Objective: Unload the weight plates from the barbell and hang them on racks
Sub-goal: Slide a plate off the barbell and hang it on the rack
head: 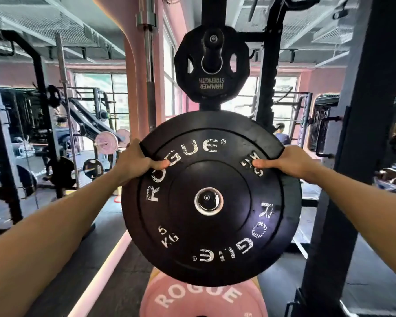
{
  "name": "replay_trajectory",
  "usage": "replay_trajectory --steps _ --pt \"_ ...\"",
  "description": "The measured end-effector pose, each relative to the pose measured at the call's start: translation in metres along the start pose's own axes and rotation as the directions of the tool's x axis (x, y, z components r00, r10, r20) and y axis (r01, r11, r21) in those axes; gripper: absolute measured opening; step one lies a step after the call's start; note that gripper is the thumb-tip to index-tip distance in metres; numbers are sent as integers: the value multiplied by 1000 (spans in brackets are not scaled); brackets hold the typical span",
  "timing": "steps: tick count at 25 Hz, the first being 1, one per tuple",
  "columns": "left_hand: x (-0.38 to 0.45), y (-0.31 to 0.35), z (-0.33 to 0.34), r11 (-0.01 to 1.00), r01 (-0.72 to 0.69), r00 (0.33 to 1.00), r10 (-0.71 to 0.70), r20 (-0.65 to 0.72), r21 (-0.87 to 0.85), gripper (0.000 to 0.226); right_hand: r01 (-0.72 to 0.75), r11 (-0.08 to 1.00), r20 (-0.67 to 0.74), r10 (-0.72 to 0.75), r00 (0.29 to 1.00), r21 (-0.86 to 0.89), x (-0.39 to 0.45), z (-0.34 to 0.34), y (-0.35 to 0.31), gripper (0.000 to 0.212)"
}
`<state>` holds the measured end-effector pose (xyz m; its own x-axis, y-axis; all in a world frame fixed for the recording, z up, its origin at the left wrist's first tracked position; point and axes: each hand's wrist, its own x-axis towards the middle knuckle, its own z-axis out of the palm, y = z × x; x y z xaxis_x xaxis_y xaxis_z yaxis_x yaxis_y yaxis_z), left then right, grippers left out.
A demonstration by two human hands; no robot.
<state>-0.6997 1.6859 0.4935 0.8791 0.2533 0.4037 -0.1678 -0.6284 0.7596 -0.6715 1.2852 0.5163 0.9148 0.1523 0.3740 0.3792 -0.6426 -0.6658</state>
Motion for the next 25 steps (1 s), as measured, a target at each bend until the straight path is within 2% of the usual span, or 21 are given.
replay_trajectory --steps 2,6,11,20,25 --pt "14 -8 6 1000 4 1000 -4 -16 4 94 -12 1000 -42 12 999 6 15 11 7 57" --pt "29 -13 21 1000 -22 995 22 -94 0 92 10 999 -97 -6 995 50 37 20 15 51" --pt "60 -20 41 998 -56 990 52 -134 -32 92 42 996 -197 -27 980 74 73 38 37 65" --pt "120 -36 69 995 -47 988 33 -152 -83 95 14 995 -243 11 970 102 133 57 62 70" --pt "144 -44 83 993 -43 984 24 -176 -107 95 16 993 -266 16 964 116 164 66 72 82"
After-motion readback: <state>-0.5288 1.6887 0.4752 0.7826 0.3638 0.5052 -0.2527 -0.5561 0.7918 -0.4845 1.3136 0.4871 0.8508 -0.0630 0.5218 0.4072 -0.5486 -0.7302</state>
